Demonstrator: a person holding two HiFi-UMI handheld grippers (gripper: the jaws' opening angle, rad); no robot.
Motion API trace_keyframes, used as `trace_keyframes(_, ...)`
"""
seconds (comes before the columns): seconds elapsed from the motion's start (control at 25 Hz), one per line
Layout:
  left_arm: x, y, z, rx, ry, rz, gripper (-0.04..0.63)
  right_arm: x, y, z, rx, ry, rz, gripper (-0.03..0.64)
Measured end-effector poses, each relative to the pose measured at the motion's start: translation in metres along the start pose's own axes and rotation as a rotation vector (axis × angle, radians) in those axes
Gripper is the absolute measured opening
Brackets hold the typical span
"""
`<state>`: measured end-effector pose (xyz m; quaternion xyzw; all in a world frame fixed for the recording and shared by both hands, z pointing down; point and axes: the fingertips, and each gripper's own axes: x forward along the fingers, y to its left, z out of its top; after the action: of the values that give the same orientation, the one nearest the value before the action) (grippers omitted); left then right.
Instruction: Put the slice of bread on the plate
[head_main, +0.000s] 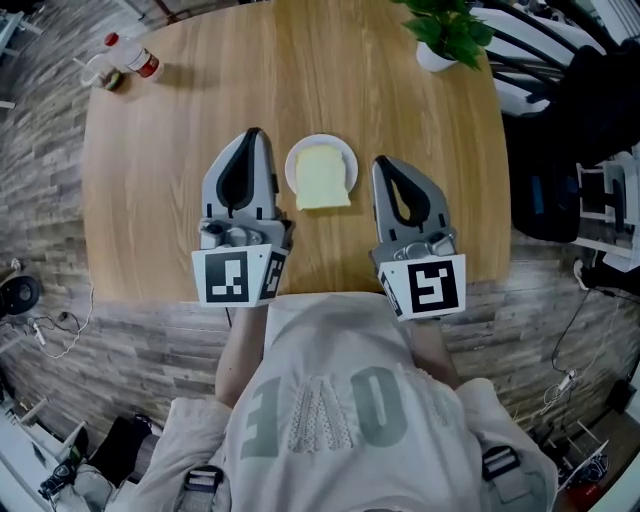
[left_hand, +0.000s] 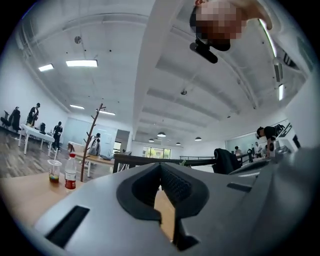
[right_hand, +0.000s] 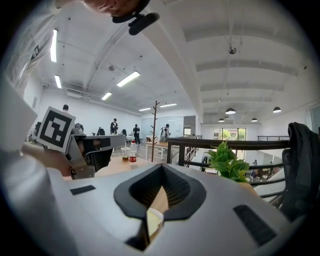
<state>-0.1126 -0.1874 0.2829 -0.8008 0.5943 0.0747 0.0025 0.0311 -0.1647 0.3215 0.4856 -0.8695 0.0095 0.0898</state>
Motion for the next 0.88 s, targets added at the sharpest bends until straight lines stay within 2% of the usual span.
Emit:
trace_keyframes(0.12,-0.002,0.004,0.001,0.031,0.009,0.020,0.008,0.004,0.004,0.005,-0.009,-0.010,-0.004,0.017)
trace_keyframes(0.32,-0.007,0.004,0.014,0.095,-0.022,0.023,0.008,0.004,0.006,0.005,-0.003,-0.012,0.005,0.018)
trace_keyframes(0.88,-0.003,0.005,0.013,0.099,-0.012,0.017,0.008,0.007,0.014,-0.009,0.003,0.030,0.067,0.018)
